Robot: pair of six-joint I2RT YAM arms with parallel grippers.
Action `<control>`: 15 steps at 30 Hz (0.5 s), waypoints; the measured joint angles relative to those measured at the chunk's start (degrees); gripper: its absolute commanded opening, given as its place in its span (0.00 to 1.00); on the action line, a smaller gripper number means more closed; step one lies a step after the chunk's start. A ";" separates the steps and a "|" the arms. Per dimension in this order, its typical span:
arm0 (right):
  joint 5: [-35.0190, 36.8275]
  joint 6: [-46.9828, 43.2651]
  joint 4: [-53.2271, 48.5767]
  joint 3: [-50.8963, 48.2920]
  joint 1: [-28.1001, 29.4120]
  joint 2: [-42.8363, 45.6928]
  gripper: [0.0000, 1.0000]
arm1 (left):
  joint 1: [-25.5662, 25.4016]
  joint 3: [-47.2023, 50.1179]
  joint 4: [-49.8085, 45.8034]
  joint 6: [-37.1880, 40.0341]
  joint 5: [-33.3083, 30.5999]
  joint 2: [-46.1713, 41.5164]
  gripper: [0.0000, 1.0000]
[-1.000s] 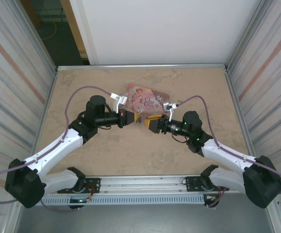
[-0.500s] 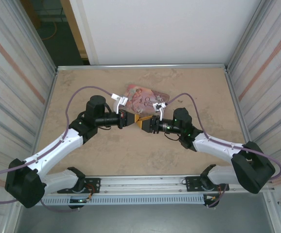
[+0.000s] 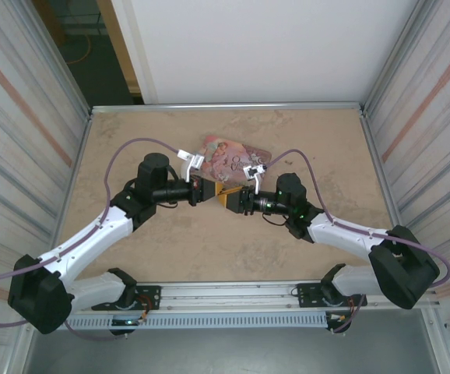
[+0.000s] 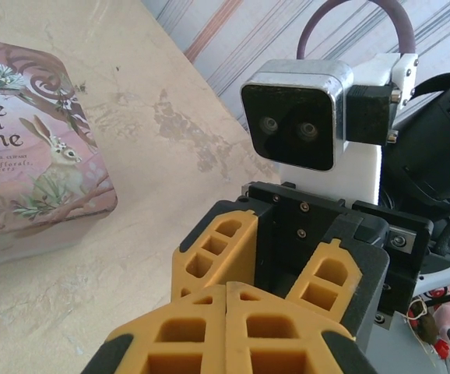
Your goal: Unlock a padlock with a key
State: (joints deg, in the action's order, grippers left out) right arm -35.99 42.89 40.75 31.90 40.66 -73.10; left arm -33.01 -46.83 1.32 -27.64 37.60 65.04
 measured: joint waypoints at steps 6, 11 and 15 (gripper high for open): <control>-0.24 0.17 0.00 0.07 0.26 0.00 0.35 | 0.31 0.02 -0.07 0.00 -0.35 0.00 0.00; -0.35 0.20 0.07 0.22 0.26 -0.07 0.36 | 0.35 0.02 -0.07 0.00 -0.66 0.00 0.00; -0.44 0.22 0.26 0.35 0.26 -0.48 0.35 | 0.35 0.07 -0.09 0.00 -0.76 0.00 0.00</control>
State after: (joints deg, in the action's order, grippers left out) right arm -36.42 43.11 41.01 32.25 40.93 -73.58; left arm -32.67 -46.76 1.23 -27.64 36.84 65.04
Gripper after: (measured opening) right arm 0.354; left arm 0.061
